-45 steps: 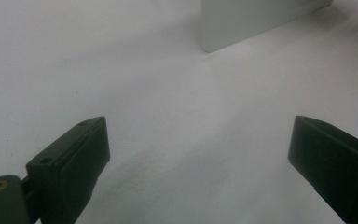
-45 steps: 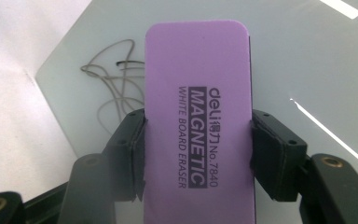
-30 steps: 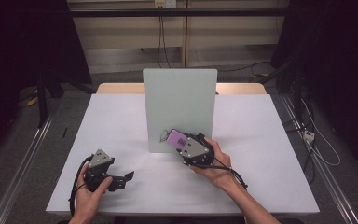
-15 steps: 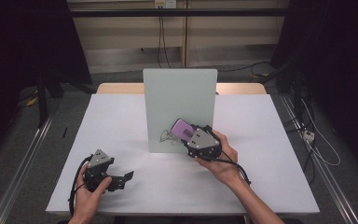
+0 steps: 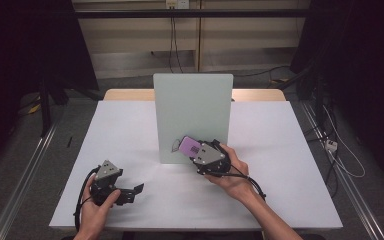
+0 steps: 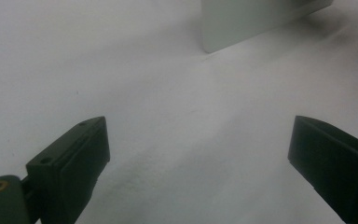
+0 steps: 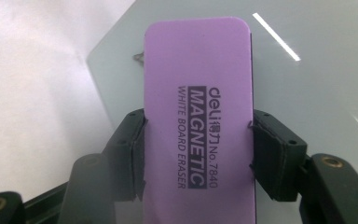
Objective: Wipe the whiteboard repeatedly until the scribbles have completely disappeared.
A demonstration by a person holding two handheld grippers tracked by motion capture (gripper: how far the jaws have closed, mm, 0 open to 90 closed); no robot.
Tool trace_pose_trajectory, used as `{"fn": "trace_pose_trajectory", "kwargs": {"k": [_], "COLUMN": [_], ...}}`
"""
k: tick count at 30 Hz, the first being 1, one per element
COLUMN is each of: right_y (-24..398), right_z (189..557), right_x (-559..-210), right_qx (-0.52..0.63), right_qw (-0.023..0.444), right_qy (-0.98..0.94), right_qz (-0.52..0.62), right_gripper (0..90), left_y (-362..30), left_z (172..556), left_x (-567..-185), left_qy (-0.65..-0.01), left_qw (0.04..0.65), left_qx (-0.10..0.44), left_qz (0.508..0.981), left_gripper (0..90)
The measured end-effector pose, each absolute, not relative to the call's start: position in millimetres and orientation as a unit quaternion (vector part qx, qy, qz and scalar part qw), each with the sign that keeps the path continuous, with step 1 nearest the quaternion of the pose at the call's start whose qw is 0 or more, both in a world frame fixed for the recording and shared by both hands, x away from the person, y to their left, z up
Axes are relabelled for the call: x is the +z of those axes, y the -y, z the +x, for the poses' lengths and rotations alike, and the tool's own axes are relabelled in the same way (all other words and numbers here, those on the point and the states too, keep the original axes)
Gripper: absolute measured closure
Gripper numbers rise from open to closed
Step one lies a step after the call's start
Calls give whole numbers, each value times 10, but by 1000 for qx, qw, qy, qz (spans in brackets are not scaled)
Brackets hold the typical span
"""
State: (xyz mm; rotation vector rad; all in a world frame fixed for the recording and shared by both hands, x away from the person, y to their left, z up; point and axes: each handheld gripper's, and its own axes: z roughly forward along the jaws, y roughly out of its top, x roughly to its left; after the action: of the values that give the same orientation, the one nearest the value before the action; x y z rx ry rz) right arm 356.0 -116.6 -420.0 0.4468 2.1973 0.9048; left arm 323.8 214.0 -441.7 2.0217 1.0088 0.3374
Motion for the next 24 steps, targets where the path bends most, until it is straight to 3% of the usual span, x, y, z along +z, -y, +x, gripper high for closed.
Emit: {"fn": "trace_pose_trajectory", "kwargs": {"k": [16,24], "right_y": [1050,1323], "right_z": [3558,3618], "right_x": [-4305,-3975], "right_qx": [334,372], "right_qw": [321,370], "right_qy": [-873,-826], "right_qz": [155,207], "right_gripper": [416,417], "left_y": [-2142,-2157], "left_z": [3238,3242], "left_x": [-4413,-4414], "left_qy": [-400,-400], "left_qw": [415,412], "left_qx": [134,134], "left_qz": [806,808], "left_gripper": [55,55]}}
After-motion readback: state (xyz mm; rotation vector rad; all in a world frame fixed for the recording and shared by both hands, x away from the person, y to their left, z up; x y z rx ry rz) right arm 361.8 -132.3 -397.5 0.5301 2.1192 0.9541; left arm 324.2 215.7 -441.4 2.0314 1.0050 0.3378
